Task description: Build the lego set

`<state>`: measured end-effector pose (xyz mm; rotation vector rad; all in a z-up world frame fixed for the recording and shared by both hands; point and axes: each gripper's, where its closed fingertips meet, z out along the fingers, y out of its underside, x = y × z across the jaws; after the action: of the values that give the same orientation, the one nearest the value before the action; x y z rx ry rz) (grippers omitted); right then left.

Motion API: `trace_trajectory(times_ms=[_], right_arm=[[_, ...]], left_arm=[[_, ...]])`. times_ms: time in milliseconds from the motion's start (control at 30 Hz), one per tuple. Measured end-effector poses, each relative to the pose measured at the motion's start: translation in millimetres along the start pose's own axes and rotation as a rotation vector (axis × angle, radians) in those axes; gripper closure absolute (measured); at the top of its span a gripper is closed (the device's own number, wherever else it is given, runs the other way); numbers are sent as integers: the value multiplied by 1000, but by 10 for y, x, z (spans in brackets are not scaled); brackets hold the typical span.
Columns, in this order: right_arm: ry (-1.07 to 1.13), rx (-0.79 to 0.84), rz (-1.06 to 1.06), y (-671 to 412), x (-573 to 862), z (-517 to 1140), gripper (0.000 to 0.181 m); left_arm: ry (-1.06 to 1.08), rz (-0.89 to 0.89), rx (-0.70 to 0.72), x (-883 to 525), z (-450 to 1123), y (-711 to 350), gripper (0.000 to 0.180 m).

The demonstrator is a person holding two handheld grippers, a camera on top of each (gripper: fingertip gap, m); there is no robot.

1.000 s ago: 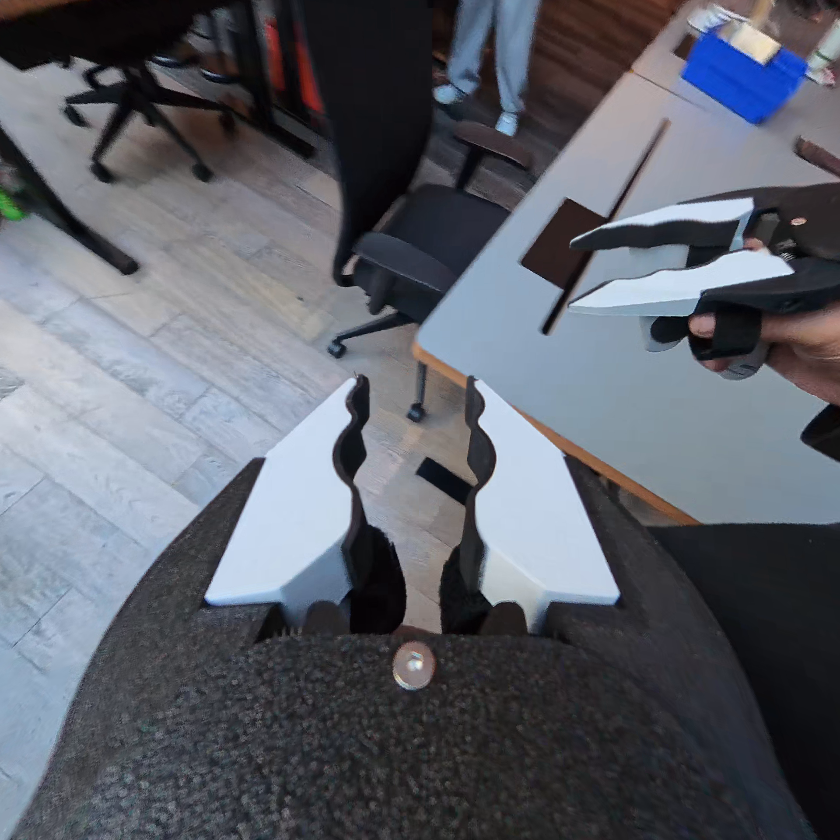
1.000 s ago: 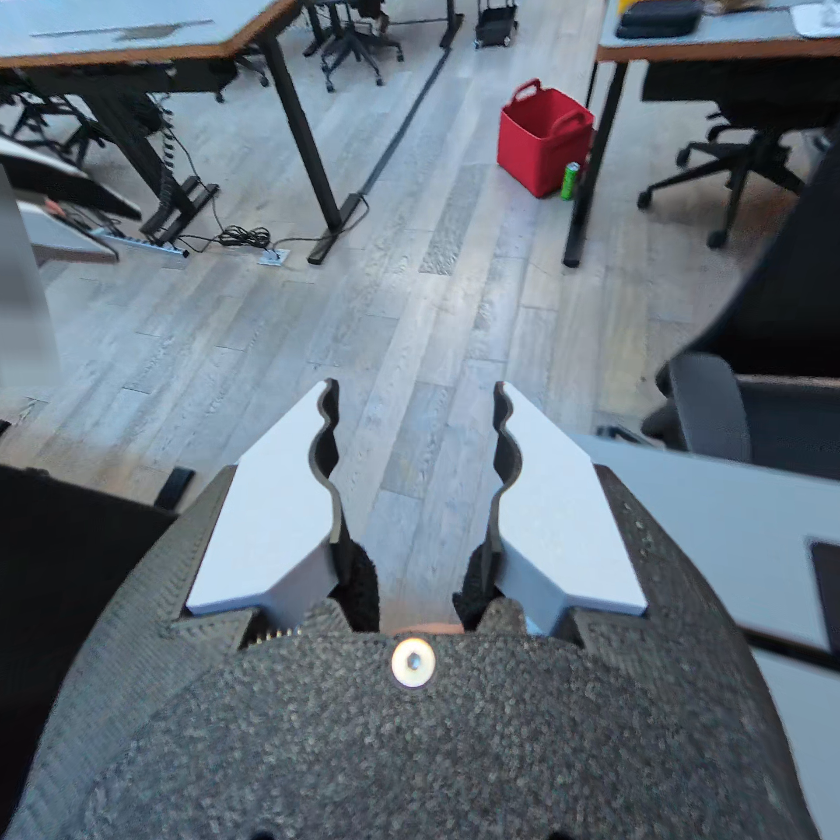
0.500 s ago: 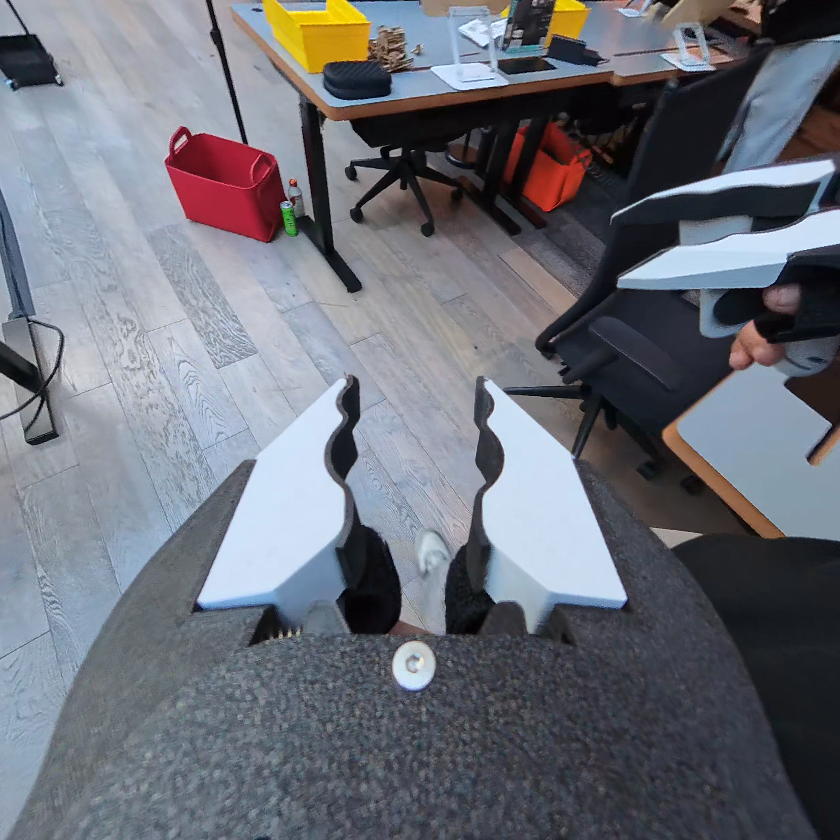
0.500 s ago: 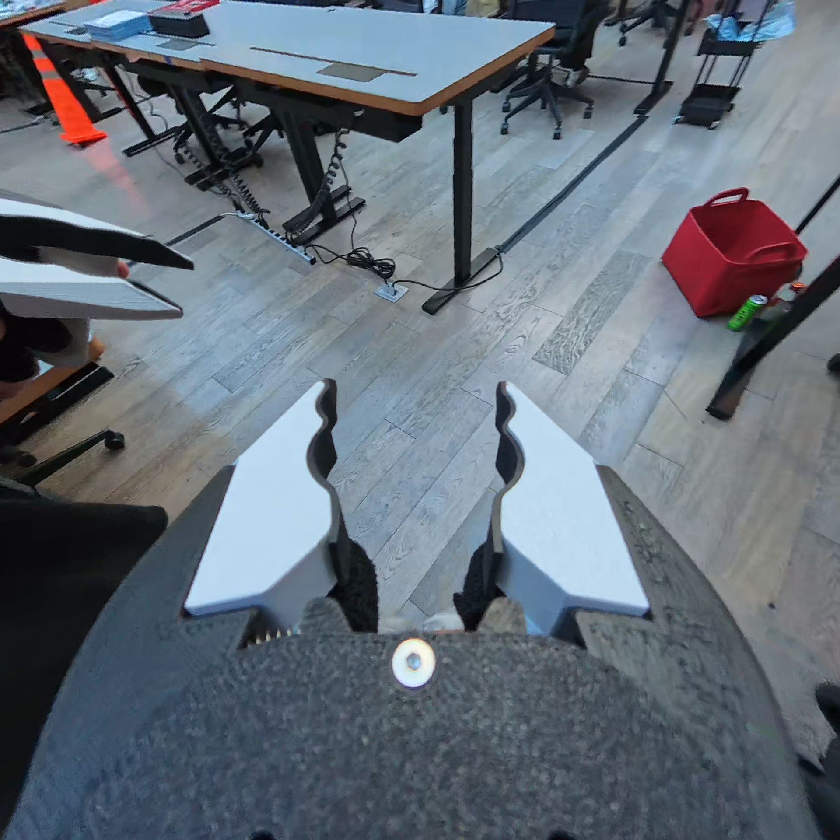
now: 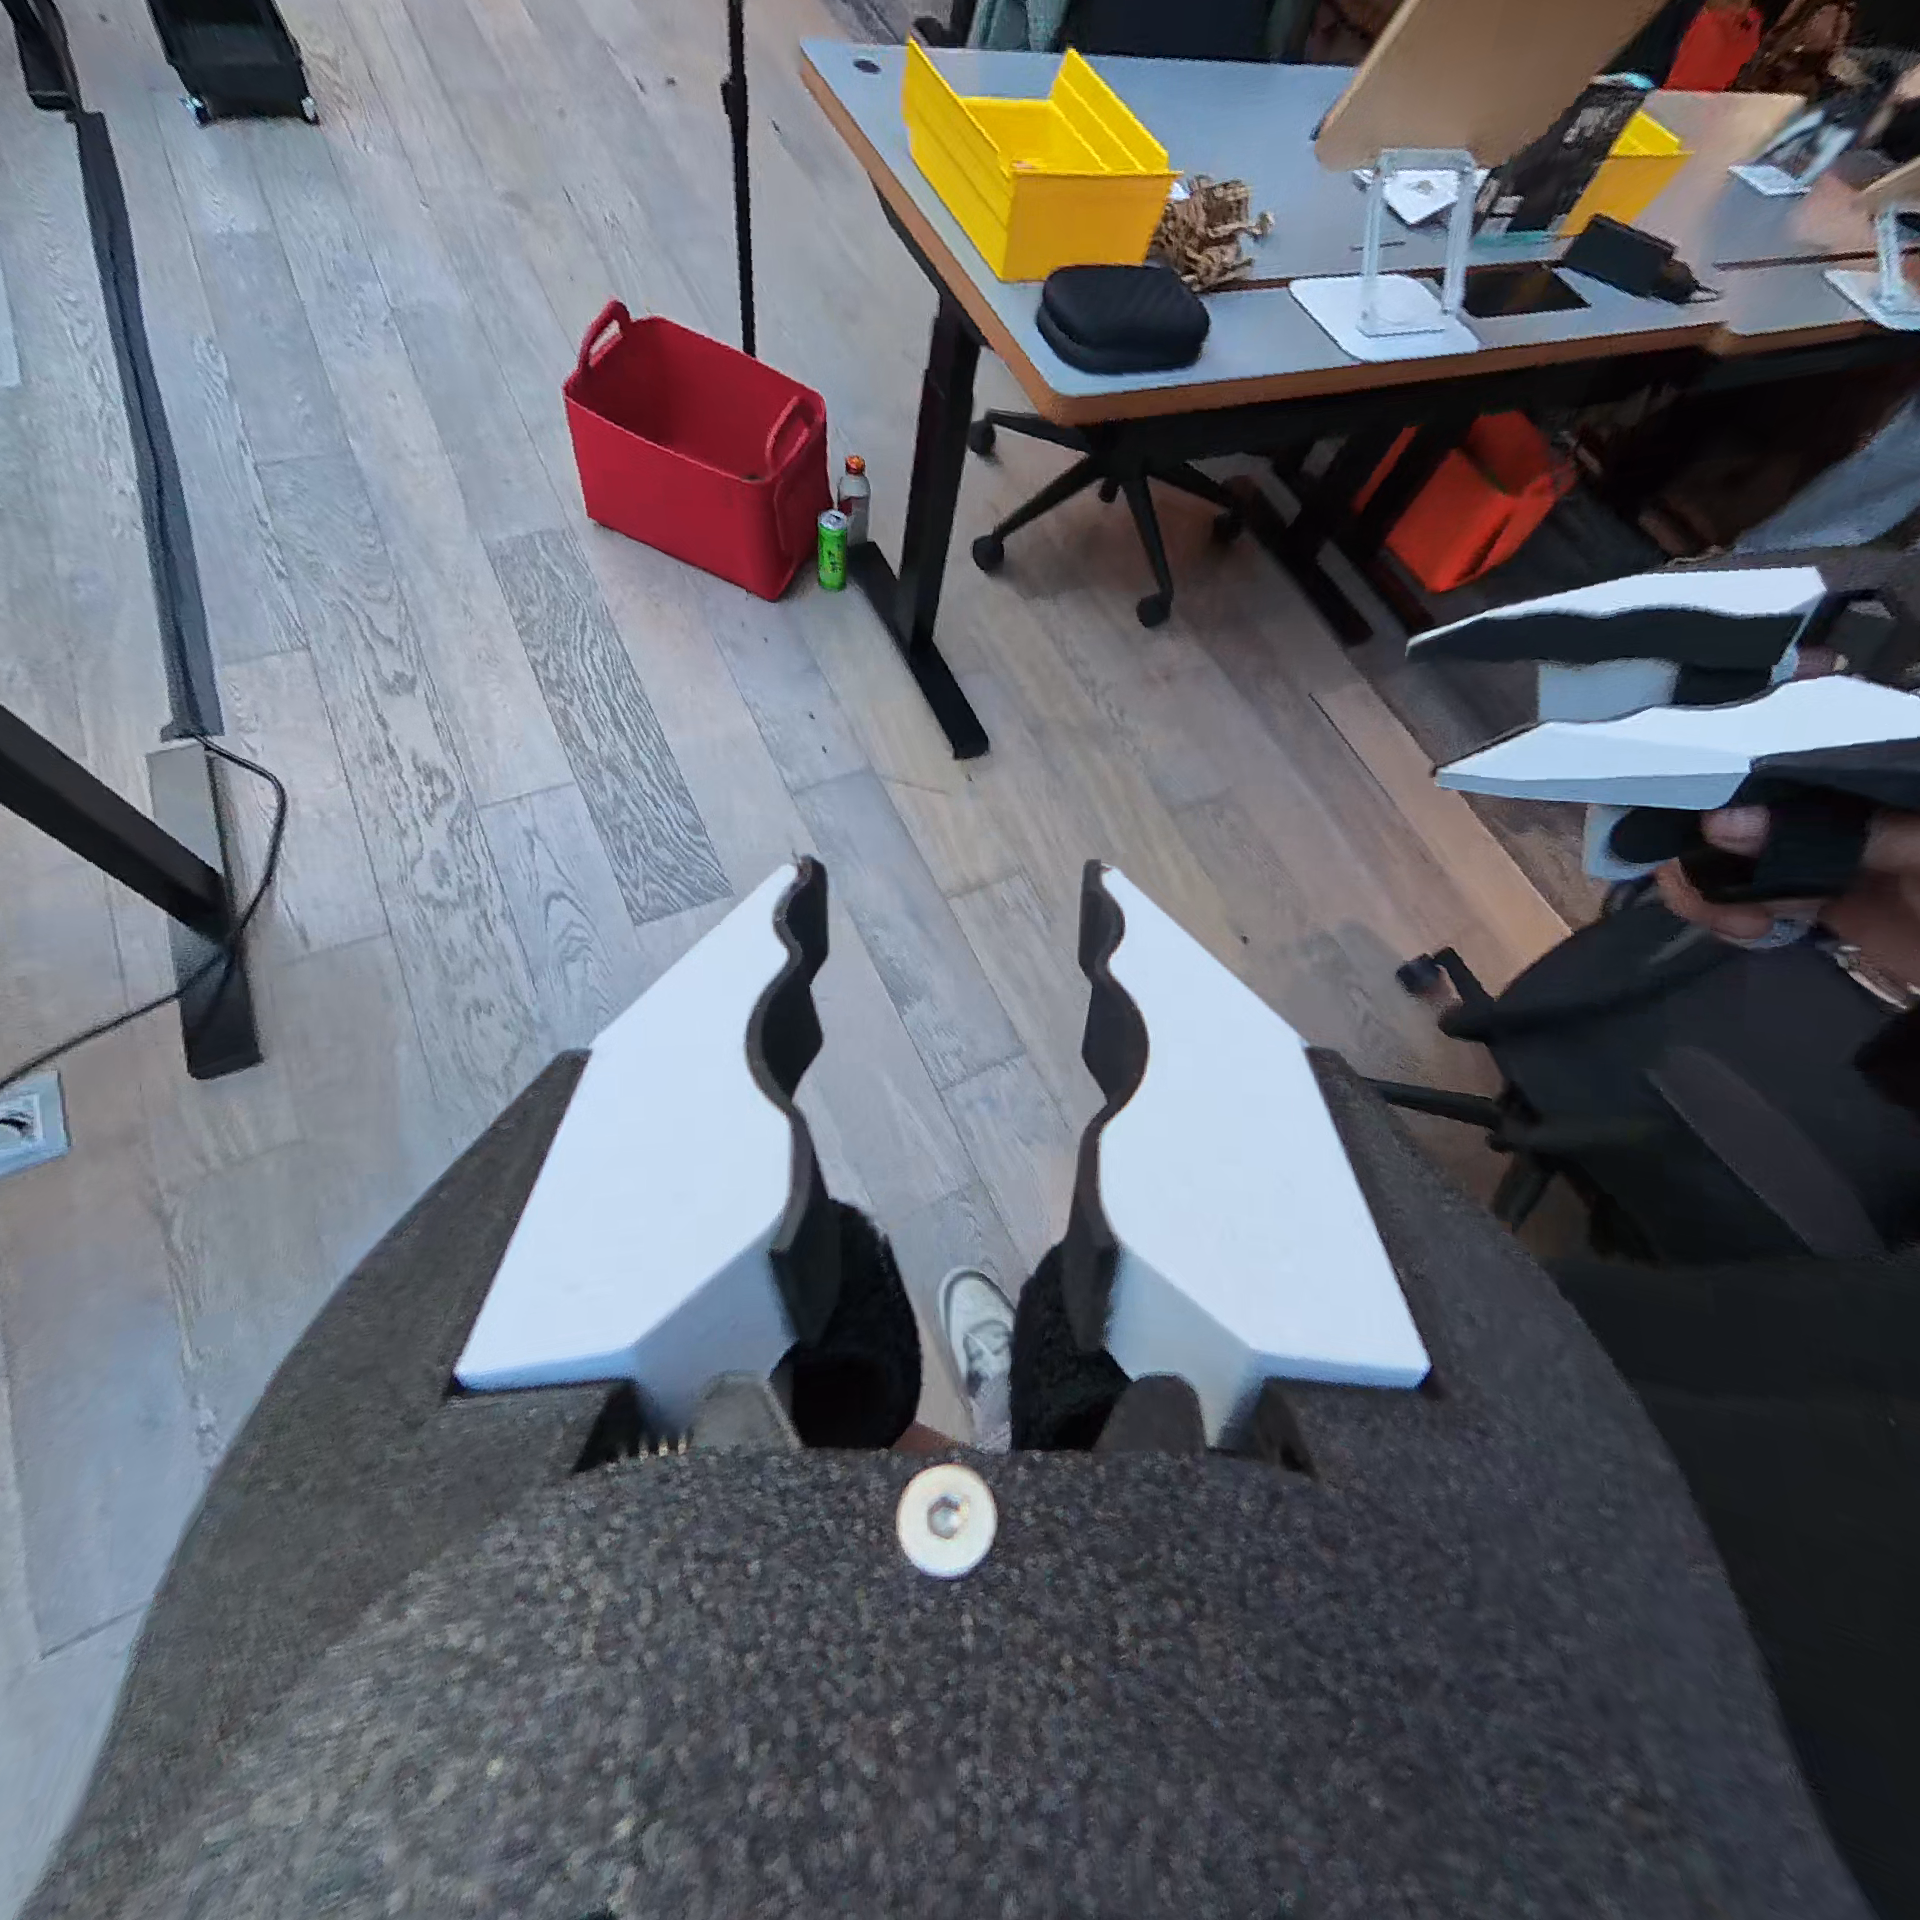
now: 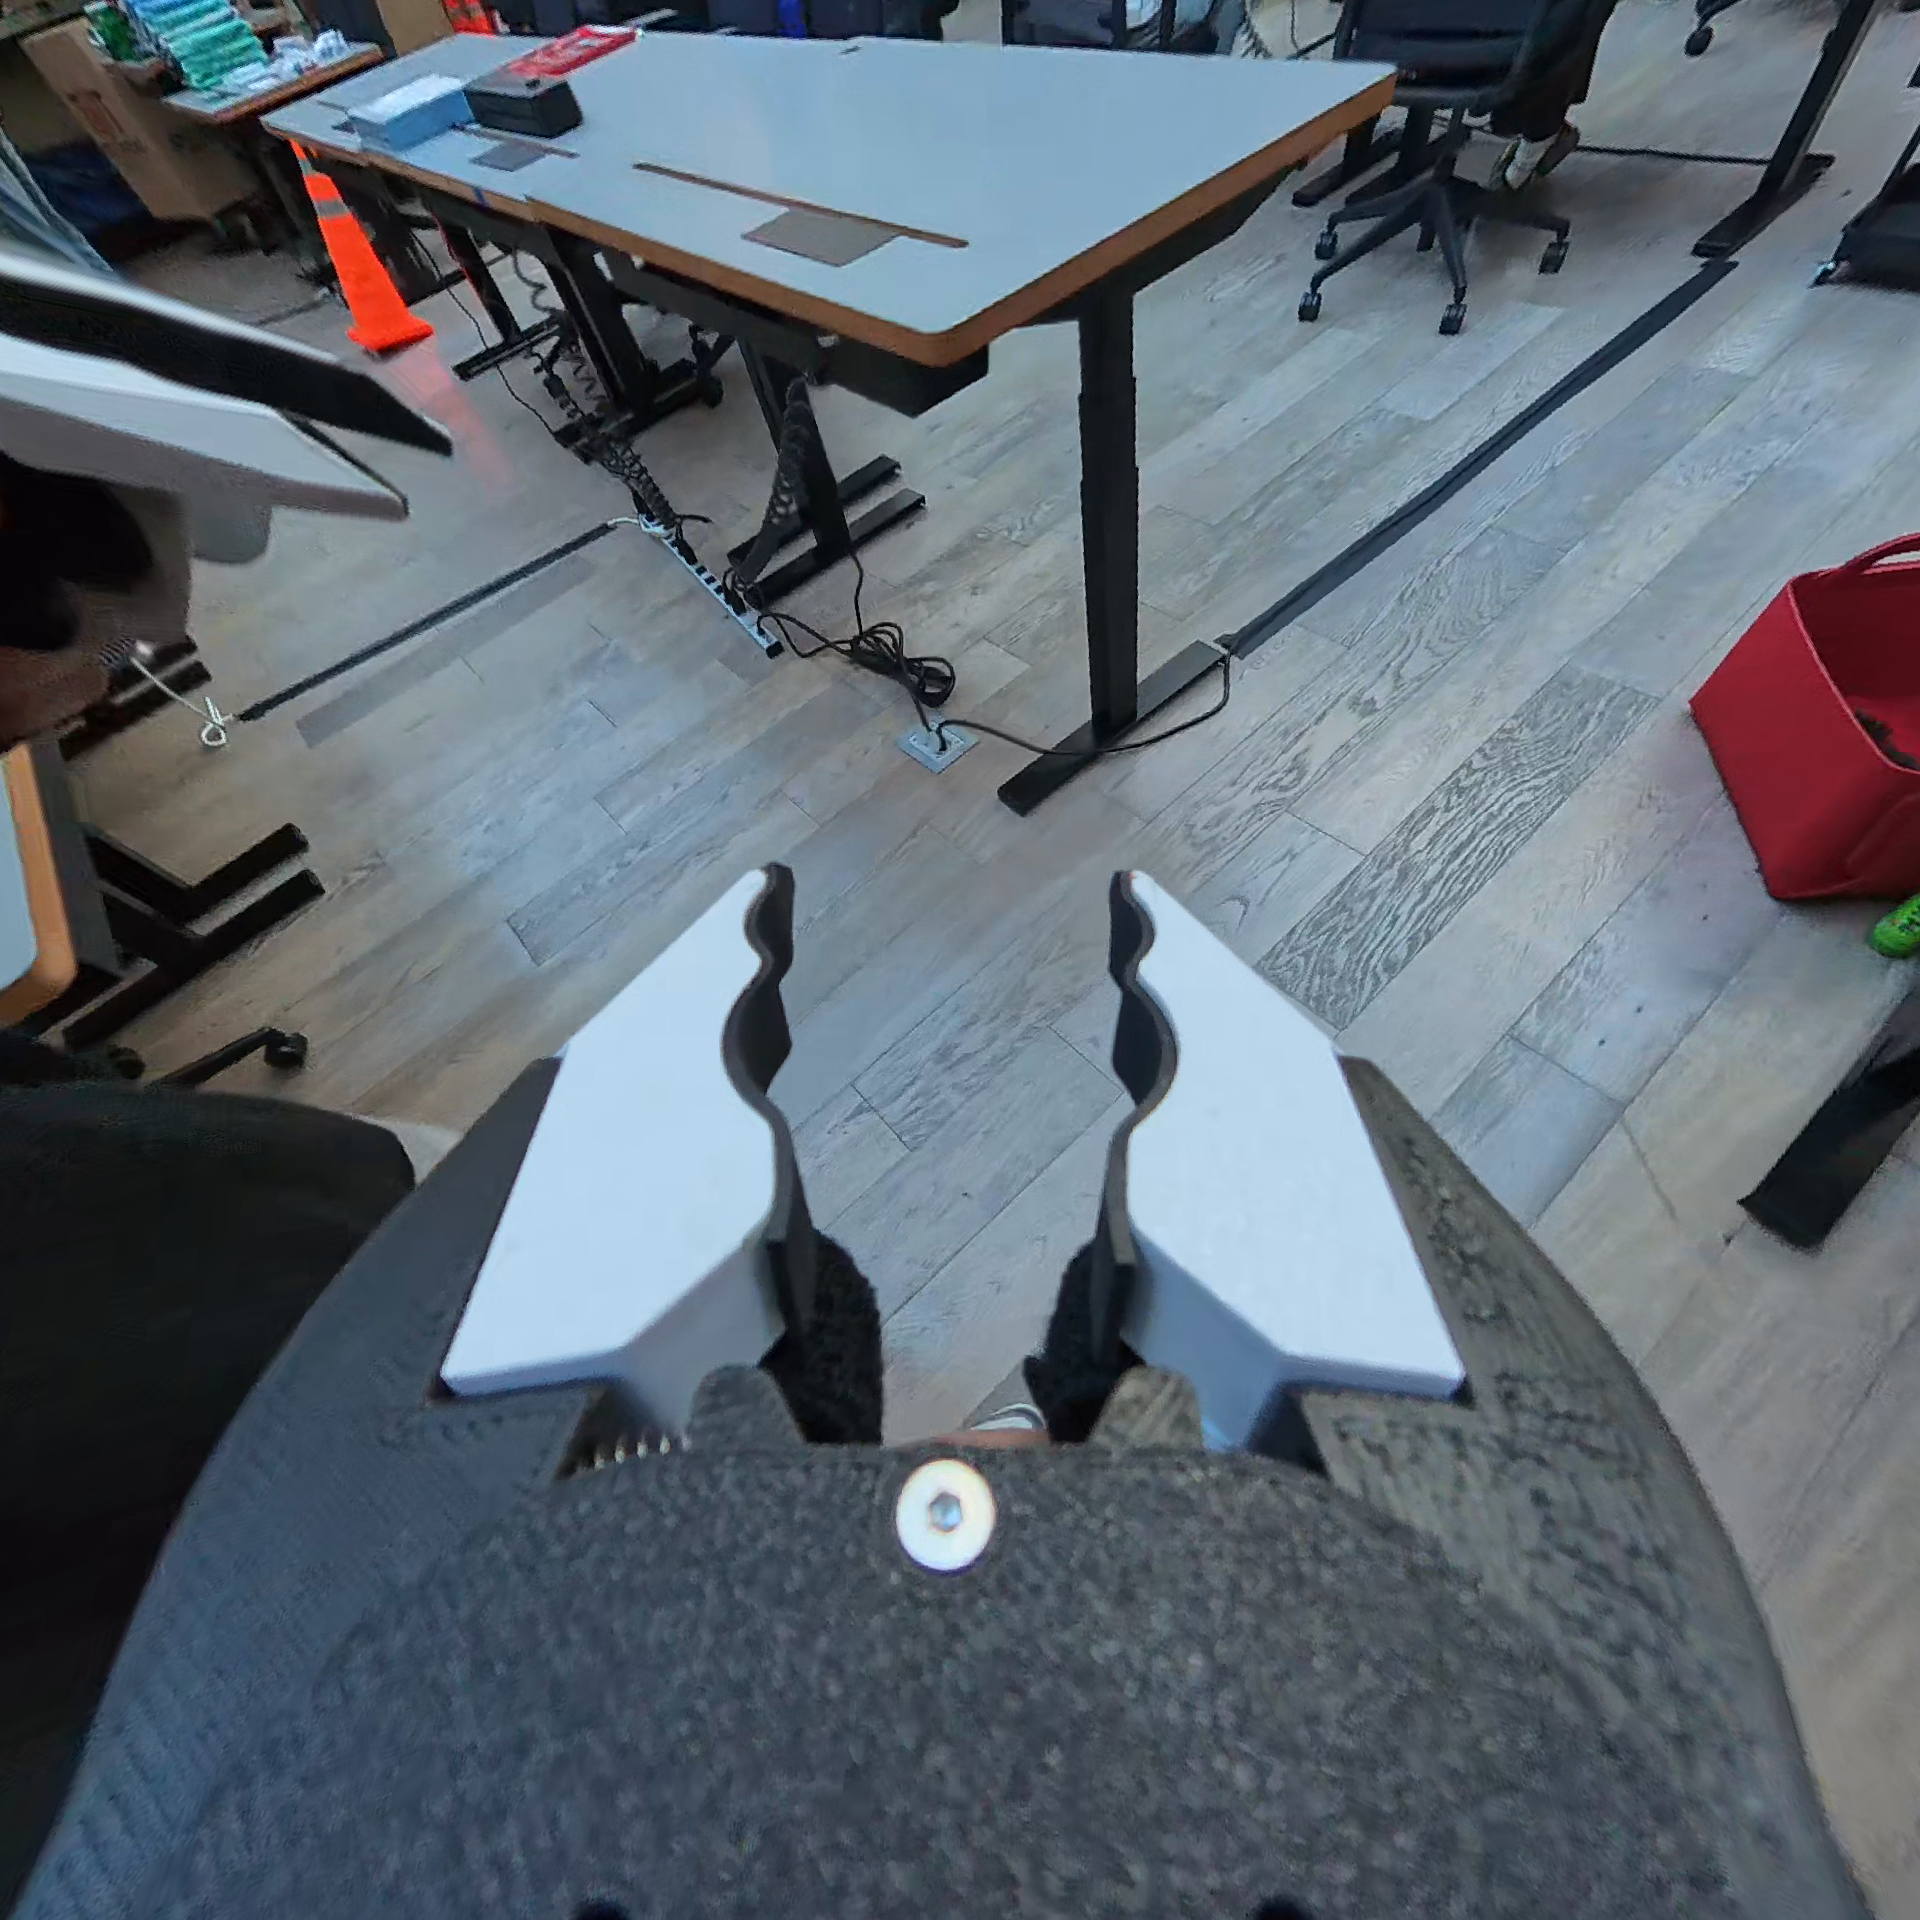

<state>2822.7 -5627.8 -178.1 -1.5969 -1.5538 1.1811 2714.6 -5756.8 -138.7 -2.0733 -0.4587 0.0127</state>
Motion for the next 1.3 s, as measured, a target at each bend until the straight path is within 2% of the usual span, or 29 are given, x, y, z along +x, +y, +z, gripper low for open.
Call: trace_trajectory(times_ms=[67, 200, 333, 433, 567, 633, 767, 1033, 1200, 1300], right_arm=[[6, -28, -18, -165, 369, 224, 120], [14, 36, 27, -670, 1022, 674, 121], [36, 30, 10, -1052, 1660, 1400, 122], [75, 8, -18, -1307, 2173, 2050, 122], [58, 11, 138, -1826, 2814, 2910, 122], [61, 33, 167, -2245, 3116, 3241, 122], [114, -17, 77, -2805, 3802, 3881, 123], [153, -1, 140, -3396, 5301, 5268, 123], [147, -4, 151, -3743, 6519, 6262, 125], [149, 0, 187, -4162, 7278, 6675, 126]], left_arm=[[-24, 23, -13, -246, 310, -260, 131], [-61, 54, -16, -772, 912, -759, 131], [-66, 92, -16, -1434, 1609, -1224, 132], [-80, 81, -77, -2083, 2178, -1505, 131], [-96, 101, -103, -2996, 2805, -2029, 132], [-57, 82, -93, -3308, 3057, -2379, 133], [32, 57, -109, -3905, 3664, -2975, 137], [153, -22, -56, -4813, 5164, -4148, 141], [123, 67, -94, -5499, 6539, -4942, 141], [140, 62, -122, -5816, 7280, -5582, 140]])
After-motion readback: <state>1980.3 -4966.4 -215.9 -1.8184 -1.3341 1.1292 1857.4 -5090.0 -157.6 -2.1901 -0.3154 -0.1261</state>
